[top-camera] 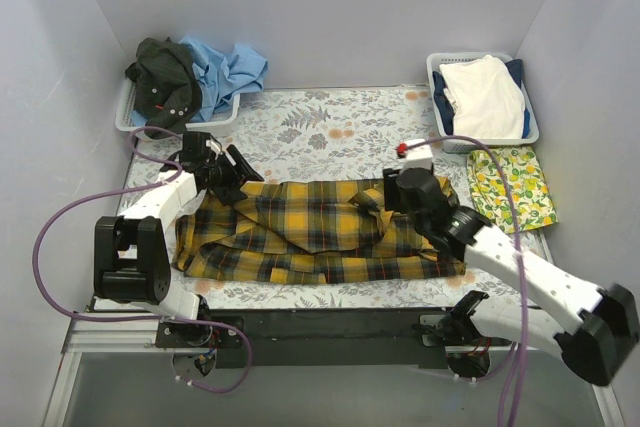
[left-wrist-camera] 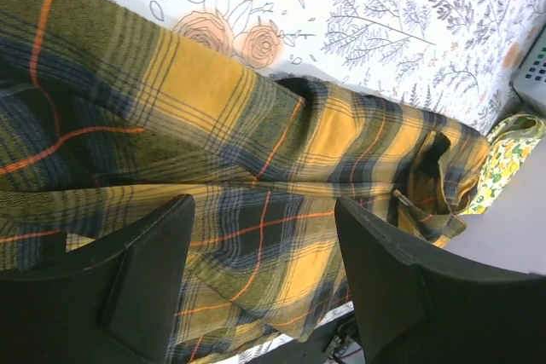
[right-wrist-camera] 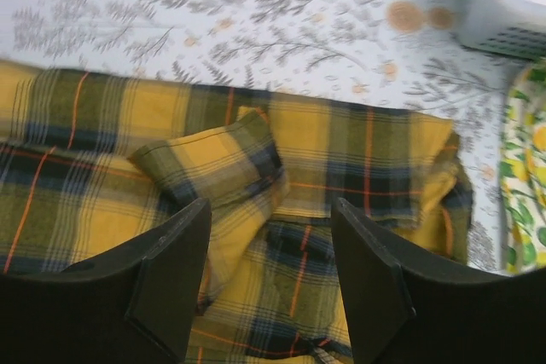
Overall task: Fold and stack the long sleeve shirts
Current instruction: Fold the shirt
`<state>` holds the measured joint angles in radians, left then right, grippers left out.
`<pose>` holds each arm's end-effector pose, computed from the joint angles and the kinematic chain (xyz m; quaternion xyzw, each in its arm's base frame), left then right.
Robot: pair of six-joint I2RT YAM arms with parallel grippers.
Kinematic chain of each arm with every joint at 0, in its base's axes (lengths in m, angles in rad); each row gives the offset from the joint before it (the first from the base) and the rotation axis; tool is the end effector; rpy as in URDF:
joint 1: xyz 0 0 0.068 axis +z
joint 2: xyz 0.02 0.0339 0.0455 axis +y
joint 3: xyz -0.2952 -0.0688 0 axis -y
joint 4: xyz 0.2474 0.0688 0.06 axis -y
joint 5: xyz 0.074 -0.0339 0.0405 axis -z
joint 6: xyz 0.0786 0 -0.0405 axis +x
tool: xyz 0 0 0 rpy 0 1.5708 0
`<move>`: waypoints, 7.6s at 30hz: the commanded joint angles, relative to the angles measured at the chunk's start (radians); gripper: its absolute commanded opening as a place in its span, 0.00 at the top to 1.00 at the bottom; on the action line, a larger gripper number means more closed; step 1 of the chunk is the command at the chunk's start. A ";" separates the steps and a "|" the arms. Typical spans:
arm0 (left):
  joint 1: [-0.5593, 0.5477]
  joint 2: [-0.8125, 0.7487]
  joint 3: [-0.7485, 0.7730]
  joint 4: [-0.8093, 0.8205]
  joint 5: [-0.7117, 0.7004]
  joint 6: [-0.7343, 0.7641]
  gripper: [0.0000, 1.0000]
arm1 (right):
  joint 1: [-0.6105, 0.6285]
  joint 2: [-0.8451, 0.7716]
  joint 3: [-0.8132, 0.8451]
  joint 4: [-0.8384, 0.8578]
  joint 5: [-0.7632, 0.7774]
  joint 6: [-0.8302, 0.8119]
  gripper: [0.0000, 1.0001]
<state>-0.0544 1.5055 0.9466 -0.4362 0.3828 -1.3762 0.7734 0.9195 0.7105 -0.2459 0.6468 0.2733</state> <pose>0.3202 -0.0468 0.2045 -0.5352 0.7763 -0.3205 0.0908 0.1893 0.1186 0.2956 -0.0360 0.8210 0.0174 0.5695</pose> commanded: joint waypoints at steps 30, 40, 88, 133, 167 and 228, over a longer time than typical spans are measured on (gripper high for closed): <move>-0.018 -0.002 0.072 -0.068 -0.045 0.057 0.34 | 0.001 0.319 0.118 -0.283 -0.012 0.225 0.99; -0.018 0.005 0.080 -0.085 -0.041 0.080 0.34 | 0.001 -0.019 -0.129 -0.436 0.048 0.739 0.37; -0.018 0.030 0.100 -0.096 -0.064 0.101 0.34 | -0.345 0.439 0.142 -0.182 -0.243 0.279 0.29; -0.018 -0.016 0.135 -0.141 -0.190 0.088 0.33 | -0.390 0.525 0.231 0.059 -0.141 0.101 0.99; -0.093 -0.016 0.115 0.085 0.044 0.006 0.34 | -0.401 0.541 0.294 0.020 -0.669 0.036 0.53; -0.223 0.463 0.598 0.280 -0.074 0.035 0.22 | -0.384 0.749 0.475 -0.164 -0.754 -0.190 0.61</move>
<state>-0.2775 2.2097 1.5940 -0.1005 0.3759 -1.3918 0.3931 1.5688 1.1439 -0.3851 -0.0696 0.1493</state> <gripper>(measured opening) 0.766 0.391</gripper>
